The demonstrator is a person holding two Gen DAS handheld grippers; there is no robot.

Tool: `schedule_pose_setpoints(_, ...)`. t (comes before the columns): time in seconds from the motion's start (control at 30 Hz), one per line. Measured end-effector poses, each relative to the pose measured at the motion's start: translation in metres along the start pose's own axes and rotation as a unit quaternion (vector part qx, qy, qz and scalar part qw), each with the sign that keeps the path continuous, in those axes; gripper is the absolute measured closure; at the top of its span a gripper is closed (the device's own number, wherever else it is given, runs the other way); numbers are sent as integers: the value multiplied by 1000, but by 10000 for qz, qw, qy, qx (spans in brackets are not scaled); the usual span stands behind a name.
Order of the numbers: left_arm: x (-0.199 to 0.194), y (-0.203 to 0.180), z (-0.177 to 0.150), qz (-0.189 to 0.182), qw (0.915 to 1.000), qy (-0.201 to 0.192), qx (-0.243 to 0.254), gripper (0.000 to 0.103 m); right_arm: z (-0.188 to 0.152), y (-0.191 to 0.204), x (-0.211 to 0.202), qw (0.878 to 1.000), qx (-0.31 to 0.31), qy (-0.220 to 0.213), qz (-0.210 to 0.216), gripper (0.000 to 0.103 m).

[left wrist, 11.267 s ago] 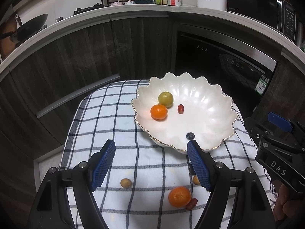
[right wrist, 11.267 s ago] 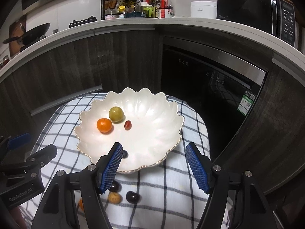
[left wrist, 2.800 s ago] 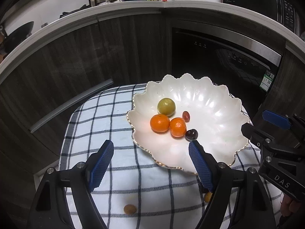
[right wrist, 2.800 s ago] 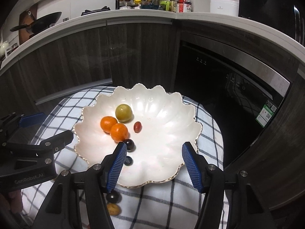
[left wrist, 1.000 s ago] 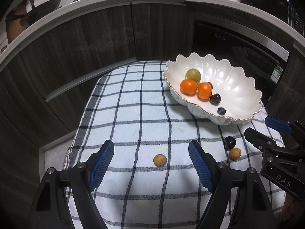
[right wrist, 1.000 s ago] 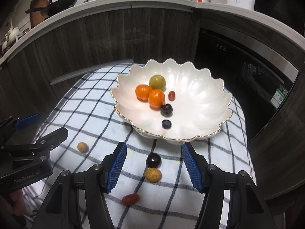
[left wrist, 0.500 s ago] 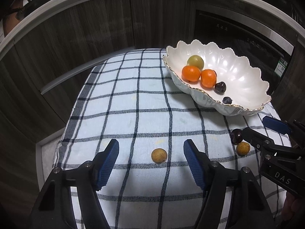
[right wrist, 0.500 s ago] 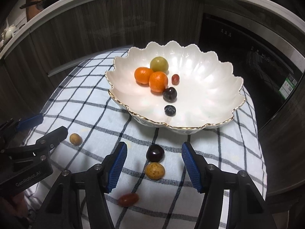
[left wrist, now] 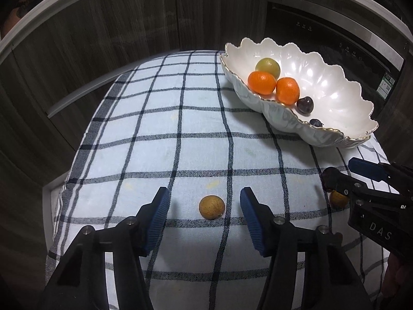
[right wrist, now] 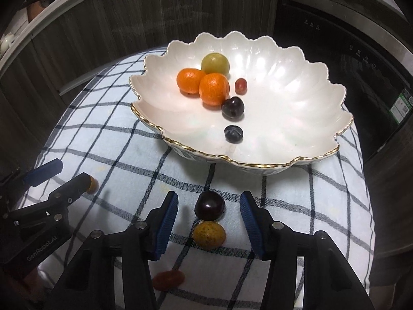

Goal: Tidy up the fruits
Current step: 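Grasp a small brown fruit with the left tool while the right tool grasps a dark cherry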

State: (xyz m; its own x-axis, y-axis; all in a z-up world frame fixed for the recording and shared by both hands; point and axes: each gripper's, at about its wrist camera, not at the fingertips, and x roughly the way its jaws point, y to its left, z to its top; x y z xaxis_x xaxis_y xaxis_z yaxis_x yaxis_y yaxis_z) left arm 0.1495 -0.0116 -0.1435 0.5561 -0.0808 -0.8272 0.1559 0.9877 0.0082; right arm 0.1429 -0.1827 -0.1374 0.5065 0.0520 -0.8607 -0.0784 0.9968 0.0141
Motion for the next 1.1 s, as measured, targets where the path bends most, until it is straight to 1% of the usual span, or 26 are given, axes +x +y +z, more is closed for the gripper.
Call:
schedule_pose_setpoints(0.07, 3, -1, -1, -17, 10000, 13, -8, 50, 1, -1, 4, 10000, 17, 54, 14, 54)
schedule_pose_setpoints(0.13, 5, -1, -2, -31, 10000, -1, -11, 54, 2, -1, 7, 10000, 22, 89, 33, 55)
schedule_pose_setpoints(0.17, 7, -2, -2, -31, 10000, 10, 0, 54, 3, -1, 8, 9999, 18, 101, 35, 56)
schedule_pose_setpoints(0.4, 18, 0, -7, -128, 9998, 137, -41, 64, 5, -3, 20, 9997, 51, 240, 41, 61)
schedule_pose_setpoints(0.47, 20, 1, -8, -142, 9998, 164, -50, 67, 4, -2, 23, 9996, 56, 281, 57, 64)
schedule_pose_setpoints(0.53, 23, 1, -9, -172, 9996, 203, -68, 72, 4, -1, 26, 9995, 47, 318, 62, 67)
schedule_pose_setpoints(0.67, 24, 1, -10, -215, 9995, 206, -67, 78, 3, -1, 28, 9994, 61, 331, 60, 74)
schedule_pose_setpoints(0.9, 22, 0, -9, -289, 9994, 184, -61, 79, 3, -2, 29, 9994, 57, 347, 74, 75)
schedule_pose_setpoints(1.1, 16, -2, -7, -275, 9995, 115, -41, 79, 4, -3, 24, 9994, 96, 310, 128, 75)
